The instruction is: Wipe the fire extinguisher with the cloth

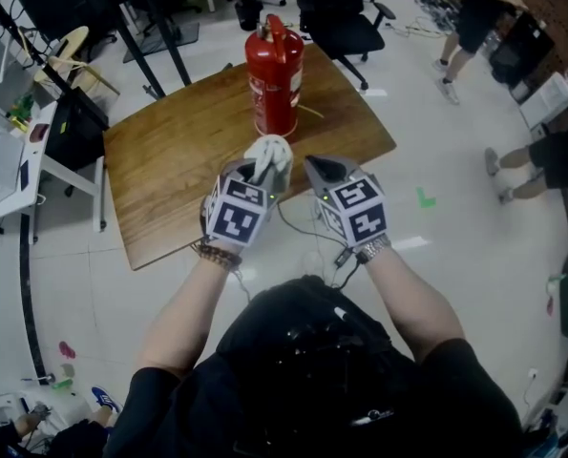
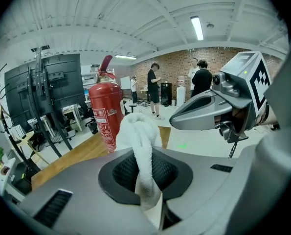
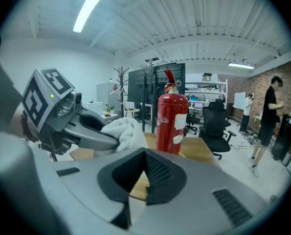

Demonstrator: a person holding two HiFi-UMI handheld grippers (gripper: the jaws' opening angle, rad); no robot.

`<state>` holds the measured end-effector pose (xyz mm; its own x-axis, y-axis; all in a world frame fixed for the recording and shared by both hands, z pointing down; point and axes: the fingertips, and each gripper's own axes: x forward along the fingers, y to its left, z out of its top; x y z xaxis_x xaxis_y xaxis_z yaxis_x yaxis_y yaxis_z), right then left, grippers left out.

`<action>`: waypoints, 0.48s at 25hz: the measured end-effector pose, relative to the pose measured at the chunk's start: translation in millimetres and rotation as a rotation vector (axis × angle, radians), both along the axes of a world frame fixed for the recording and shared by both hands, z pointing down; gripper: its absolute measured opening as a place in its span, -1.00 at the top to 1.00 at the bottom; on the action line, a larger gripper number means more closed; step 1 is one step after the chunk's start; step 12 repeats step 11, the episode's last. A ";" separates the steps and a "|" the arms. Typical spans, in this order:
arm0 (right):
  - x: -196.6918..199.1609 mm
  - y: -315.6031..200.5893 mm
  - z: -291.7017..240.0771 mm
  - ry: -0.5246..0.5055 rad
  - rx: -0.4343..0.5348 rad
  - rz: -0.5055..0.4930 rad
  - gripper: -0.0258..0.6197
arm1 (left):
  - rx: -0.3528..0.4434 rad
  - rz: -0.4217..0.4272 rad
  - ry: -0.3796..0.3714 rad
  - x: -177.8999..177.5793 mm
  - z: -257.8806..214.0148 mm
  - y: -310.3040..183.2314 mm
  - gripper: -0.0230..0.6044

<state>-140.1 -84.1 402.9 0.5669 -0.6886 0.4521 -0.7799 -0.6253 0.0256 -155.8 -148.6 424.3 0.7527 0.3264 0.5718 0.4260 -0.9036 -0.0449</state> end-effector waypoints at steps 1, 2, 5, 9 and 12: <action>-0.7 0.1 -2.1 0.005 0.002 -0.002 0.88 | 0.003 0.000 0.004 -0.5 -1.8 0.7 0.82; -1.3 0.0 -3.7 0.008 0.003 -0.003 0.88 | 0.007 0.000 0.009 -0.5 -3.6 1.0 0.82; -3.0 -1.3 -8.4 0.018 0.005 -0.010 0.88 | 0.011 0.000 0.012 -0.9 -6.1 3.0 0.82; -7.1 -2.0 -9.7 0.022 0.003 -0.013 0.88 | 0.012 0.006 0.006 -5.5 -5.5 6.2 0.82; -10.5 -1.3 -6.9 0.013 -0.004 -0.014 0.88 | 0.010 0.008 0.002 -8.6 -4.2 7.0 0.82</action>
